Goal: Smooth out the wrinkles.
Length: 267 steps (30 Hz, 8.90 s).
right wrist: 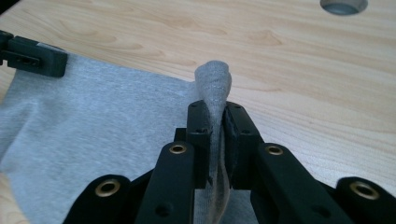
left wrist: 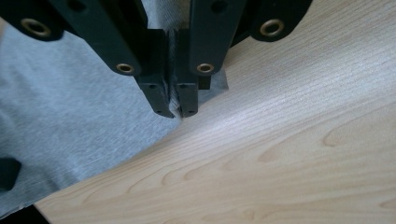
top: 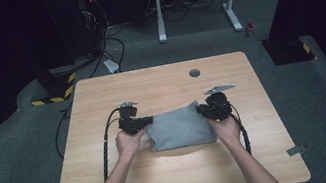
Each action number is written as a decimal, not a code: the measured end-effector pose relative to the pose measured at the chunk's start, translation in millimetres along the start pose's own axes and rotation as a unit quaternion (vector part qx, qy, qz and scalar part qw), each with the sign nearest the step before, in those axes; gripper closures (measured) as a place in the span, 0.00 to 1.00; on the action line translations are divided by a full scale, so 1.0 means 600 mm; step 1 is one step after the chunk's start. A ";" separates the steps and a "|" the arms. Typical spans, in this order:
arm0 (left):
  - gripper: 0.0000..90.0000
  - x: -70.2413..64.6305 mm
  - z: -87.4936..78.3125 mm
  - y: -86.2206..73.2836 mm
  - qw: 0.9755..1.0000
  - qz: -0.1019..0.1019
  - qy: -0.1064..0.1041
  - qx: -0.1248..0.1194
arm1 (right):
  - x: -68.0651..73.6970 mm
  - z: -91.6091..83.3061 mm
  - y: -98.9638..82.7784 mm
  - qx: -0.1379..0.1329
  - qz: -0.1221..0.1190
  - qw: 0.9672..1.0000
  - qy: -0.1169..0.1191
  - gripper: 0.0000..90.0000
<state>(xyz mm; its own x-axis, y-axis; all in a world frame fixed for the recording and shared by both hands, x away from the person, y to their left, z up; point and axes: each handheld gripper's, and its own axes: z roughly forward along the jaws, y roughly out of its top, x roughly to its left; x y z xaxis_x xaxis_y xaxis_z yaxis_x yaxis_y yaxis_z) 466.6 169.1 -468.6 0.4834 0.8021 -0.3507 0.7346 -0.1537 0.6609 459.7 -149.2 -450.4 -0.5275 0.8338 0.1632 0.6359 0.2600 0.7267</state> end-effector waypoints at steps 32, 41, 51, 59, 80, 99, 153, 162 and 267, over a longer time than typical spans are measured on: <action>0.96 -0.084 -0.099 -0.140 0.988 0.130 -0.075 -0.023 | 0.071 -0.121 -0.169 -0.050 -0.073 0.995 0.040 0.91; 0.95 -0.093 -0.082 -0.181 0.987 0.141 -0.069 0.012 | 0.085 -0.114 -0.214 -0.026 -0.089 0.995 0.027 0.89; 0.93 -0.091 -0.055 -0.195 0.987 0.149 -0.049 0.035 | 0.087 -0.090 -0.232 0.010 -0.102 0.995 0.009 0.88; 0.93 -0.074 -0.031 -0.187 0.991 0.118 -0.055 0.035 | 0.077 -0.071 -0.222 0.011 -0.098 0.995 -0.008 0.88; 0.95 -0.032 -0.003 -0.099 0.997 0.081 -0.011 0.007 | 0.028 -0.004 -0.122 0.020 -0.051 0.998 -0.038 0.88; 0.94 -0.070 -0.053 -0.153 0.991 0.129 -0.038 -0.002 | 0.053 -0.074 -0.189 -0.002 -0.084 0.996 -0.011 0.87; 0.65 -0.097 -0.055 -0.215 0.977 0.209 0.021 0.050 | 0.068 -0.059 -0.197 0.046 -0.106 0.991 -0.071 0.93; 0.52 -0.093 -0.071 -0.209 0.982 0.185 0.007 0.044 | 0.059 -0.082 -0.205 0.031 -0.089 0.994 -0.061 0.88; 0.56 -0.079 0.055 -0.078 0.987 0.148 0.053 0.026 | 0.056 0.021 -0.137 0.043 -0.078 0.994 -0.068 0.59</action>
<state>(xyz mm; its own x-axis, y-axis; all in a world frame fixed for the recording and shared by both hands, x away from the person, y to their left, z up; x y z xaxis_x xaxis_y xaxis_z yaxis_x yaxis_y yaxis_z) 425.1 118.9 -504.9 0.6299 0.7732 -0.0738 0.5932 -0.4175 0.6883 396.5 -136.4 -512.9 -0.5458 0.8368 -0.0426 0.6012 0.4266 0.6757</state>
